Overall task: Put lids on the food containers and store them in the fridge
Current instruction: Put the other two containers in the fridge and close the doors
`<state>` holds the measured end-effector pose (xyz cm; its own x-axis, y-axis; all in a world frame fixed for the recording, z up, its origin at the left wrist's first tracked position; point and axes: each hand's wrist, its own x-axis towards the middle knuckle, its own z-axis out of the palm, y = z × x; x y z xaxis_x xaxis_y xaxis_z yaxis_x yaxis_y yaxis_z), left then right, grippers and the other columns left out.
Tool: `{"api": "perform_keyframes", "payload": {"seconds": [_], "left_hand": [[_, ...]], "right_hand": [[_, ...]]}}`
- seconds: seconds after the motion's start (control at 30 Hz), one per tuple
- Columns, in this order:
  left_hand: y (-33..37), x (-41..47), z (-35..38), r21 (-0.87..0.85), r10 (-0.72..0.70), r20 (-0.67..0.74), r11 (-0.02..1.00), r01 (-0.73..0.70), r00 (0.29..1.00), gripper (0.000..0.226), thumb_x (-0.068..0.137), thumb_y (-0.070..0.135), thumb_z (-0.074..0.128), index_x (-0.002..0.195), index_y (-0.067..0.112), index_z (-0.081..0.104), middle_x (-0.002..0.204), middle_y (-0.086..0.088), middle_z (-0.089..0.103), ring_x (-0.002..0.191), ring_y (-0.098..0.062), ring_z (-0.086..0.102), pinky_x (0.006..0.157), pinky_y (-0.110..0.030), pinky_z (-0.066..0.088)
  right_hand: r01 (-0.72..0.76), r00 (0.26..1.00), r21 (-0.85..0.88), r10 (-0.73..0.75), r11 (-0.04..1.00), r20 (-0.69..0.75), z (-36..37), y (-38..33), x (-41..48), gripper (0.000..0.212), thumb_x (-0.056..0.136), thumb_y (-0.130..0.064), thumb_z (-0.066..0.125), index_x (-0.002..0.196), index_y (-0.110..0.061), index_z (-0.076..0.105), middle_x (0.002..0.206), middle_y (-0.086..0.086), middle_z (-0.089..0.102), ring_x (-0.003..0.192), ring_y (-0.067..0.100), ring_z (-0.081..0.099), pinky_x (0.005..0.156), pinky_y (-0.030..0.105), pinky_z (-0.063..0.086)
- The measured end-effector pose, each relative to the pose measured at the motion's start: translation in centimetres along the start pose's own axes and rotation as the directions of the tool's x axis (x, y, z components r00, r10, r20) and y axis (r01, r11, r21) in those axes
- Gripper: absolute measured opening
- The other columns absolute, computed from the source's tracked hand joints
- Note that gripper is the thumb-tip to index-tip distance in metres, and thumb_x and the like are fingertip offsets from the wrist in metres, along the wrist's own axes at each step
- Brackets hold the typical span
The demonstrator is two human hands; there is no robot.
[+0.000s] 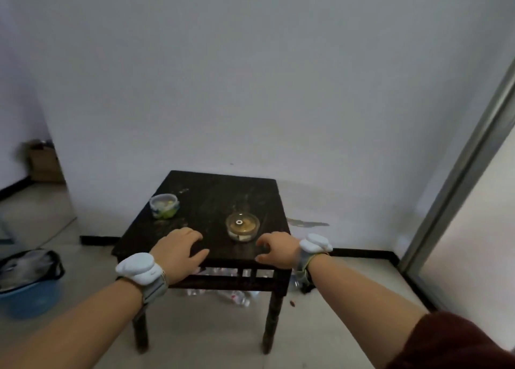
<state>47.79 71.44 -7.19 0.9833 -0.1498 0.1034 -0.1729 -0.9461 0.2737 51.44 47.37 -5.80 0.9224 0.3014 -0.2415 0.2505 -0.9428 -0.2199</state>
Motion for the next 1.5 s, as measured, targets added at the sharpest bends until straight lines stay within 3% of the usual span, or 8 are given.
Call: {"api": "perform_keyframes", "payload": {"seconds": [0.23, 0.5, 0.63, 0.8, 0.93, 1.17, 1.4, 1.5], "left_hand": [[-10.3, 10.2, 4.1, -0.047, -0.212, 0.119, 0.975, 0.219, 0.970, 0.046, 0.090, 0.043, 0.052, 0.129, 0.018, 0.050, 0.129, -0.002, 0.054, 0.118, -0.018, 0.051, 0.099, -0.027, 0.040], [-19.0, 24.5, 8.8, -0.090, -0.443, 0.304, 0.868, 0.488, 0.843, 0.061, 0.090, 0.039, 0.053, 0.140, 0.010, 0.035, 0.133, -0.015, 0.053, 0.119, -0.029, 0.053, 0.099, -0.032, 0.040], [-23.7, 30.5, 10.5, -0.218, -0.560, 0.334, 0.737, 0.640, 0.758, 0.053, 0.090, 0.038, 0.056, 0.131, 0.007, 0.046, 0.119, -0.014, 0.061, 0.114, -0.032, 0.056, 0.091, -0.031, 0.041], [-33.5, 37.8, 14.2, -0.445, -0.648, 0.575, 0.266, 0.855, 0.500, 0.059, 0.082, 0.041, 0.065, 0.121, -0.001, 0.052, 0.115, -0.019, 0.058, 0.102, -0.039, 0.058, 0.093, -0.052, 0.050], [-38.0, 41.4, 15.7, -0.518, -0.571, 0.743, -0.161, 0.840, 0.349, 0.061, 0.085, 0.033, 0.065, 0.134, 0.007, 0.041, 0.137, -0.022, 0.045, 0.112, -0.039, 0.053, 0.094, -0.053, 0.047], [-41.5, 44.0, 17.6, -0.458, -0.402, 0.853, -0.275, 0.845, 0.332, 0.049, 0.081, 0.030, 0.069, 0.123, 0.017, 0.048, 0.124, -0.014, 0.048, 0.117, -0.039, 0.050, 0.087, -0.055, 0.051], [-40.2, 44.0, 17.7, -0.664, -0.450, 0.580, 0.223, 0.714, 0.679, 0.048, 0.073, 0.027, 0.077, 0.117, 0.016, 0.061, 0.111, -0.009, 0.065, 0.105, -0.028, 0.061, 0.092, -0.039, 0.050], [-39.0, 44.4, 18.1, -0.735, -0.262, 0.640, 0.068, 0.675, 0.723, 0.054, 0.074, 0.012, 0.074, 0.125, 0.018, 0.058, 0.119, -0.009, 0.064, 0.110, -0.027, 0.060, 0.097, -0.044, 0.048]], "right_hand": [[-0.264, 0.964, 0.388, 0.226, 0.883, 0.140, 4.3, 3.2, 18.0, 0.015, 0.091, -0.031, 0.059, 0.083, -0.018, 0.060, 0.083, 0.002, 0.055, 0.092, 0.022, 0.056, 0.077, 0.029, 0.050], [-0.688, 0.714, 0.503, 0.613, 0.523, 0.339, 9.1, 8.1, 33.5, 0.064, 0.093, -0.061, 0.032, 0.125, -0.014, 0.061, 0.128, 0.009, 0.061, 0.123, 0.029, 0.052, 0.092, 0.035, 0.040], [-0.639, 0.649, 0.743, 0.658, 0.198, 0.382, 11.3, 8.1, 39.0, 0.072, 0.087, -0.043, 0.062, 0.140, -0.002, 0.037, 0.142, 0.018, 0.045, 0.128, 0.037, 0.046, 0.104, 0.042, 0.040], [-0.644, 0.577, 0.750, 0.741, 0.153, 0.344, 12.7, 6.7, 42.5, 0.093, 0.070, -0.055, 0.075, 0.141, -0.015, 0.032, 0.131, 0.014, 0.055, 0.118, 0.034, 0.054, 0.097, 0.041, 0.044], [-0.424, 0.632, 0.903, 0.739, 0.075, 0.235, 12.9, 3.4, 44.6, 0.058, 0.078, -0.021, 0.078, 0.127, -0.027, 0.049, 0.112, 0.005, 0.065, 0.104, 0.026, 0.062, 0.096, 0.045, 0.051], [-0.308, 0.746, 0.935, 0.654, 0.174, 0.124, 14.0, -6.5, 48.6, 0.051, 0.083, -0.002, 0.068, 0.115, -0.039, 0.053, 0.104, 0.000, 0.067, 0.093, 0.016, 0.065, 0.083, 0.027, 0.055], [-0.305, 0.738, 0.934, 0.666, 0.188, 0.107, 14.8, -8.6, 50.0, 0.053, 0.080, -0.010, 0.071, 0.116, -0.044, 0.054, 0.107, -0.007, 0.064, 0.100, 0.013, 0.063, 0.093, 0.038, 0.054], [-0.248, 0.651, 0.969, 0.744, 0.025, 0.148, 15.8, -8.7, 48.8, 0.057, 0.085, -0.009, 0.070, 0.131, -0.030, 0.045, 0.111, -0.004, 0.061, 0.100, 0.011, 0.061, 0.087, 0.027, 0.054]]}}
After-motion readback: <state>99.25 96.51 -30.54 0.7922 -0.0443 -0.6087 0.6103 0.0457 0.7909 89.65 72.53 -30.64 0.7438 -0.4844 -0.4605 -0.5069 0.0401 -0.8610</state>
